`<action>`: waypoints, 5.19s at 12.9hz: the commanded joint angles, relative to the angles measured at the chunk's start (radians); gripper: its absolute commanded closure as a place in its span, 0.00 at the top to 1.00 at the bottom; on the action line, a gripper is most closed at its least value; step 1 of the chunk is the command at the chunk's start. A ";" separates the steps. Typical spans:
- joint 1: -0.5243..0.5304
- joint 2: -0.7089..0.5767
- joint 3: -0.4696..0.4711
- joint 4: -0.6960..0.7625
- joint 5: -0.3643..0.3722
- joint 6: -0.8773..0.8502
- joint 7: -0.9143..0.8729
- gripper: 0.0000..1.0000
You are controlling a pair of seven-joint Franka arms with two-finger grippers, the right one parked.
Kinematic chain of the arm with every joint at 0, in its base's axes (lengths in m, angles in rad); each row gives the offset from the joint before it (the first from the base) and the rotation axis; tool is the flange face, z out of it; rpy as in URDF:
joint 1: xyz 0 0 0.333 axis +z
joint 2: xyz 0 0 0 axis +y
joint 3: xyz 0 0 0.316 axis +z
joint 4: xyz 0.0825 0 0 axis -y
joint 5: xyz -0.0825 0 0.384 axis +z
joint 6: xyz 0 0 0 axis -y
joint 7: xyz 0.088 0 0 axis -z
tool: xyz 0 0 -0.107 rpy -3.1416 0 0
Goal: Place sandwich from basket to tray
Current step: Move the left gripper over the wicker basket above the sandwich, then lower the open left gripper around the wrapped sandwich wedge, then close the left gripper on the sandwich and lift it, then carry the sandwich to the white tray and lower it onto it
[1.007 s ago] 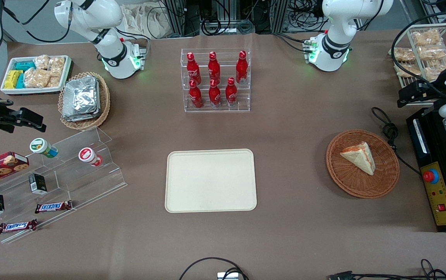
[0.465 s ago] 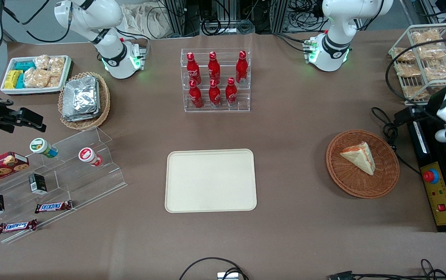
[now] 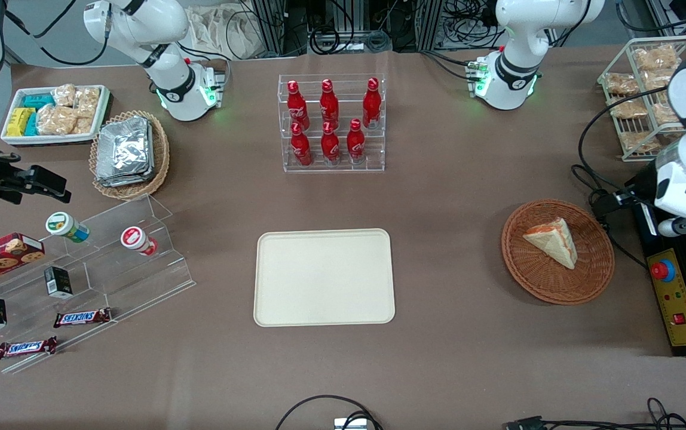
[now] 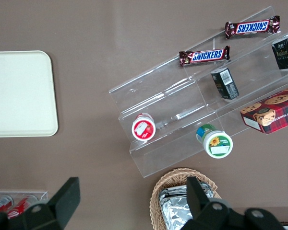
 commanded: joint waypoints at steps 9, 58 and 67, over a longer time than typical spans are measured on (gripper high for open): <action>0.004 -0.035 0.000 -0.378 0.011 0.432 -0.300 1.00; -0.023 0.250 -0.349 0.246 0.117 0.040 0.174 0.24; -0.308 0.538 -0.380 0.564 0.140 0.006 -0.194 0.24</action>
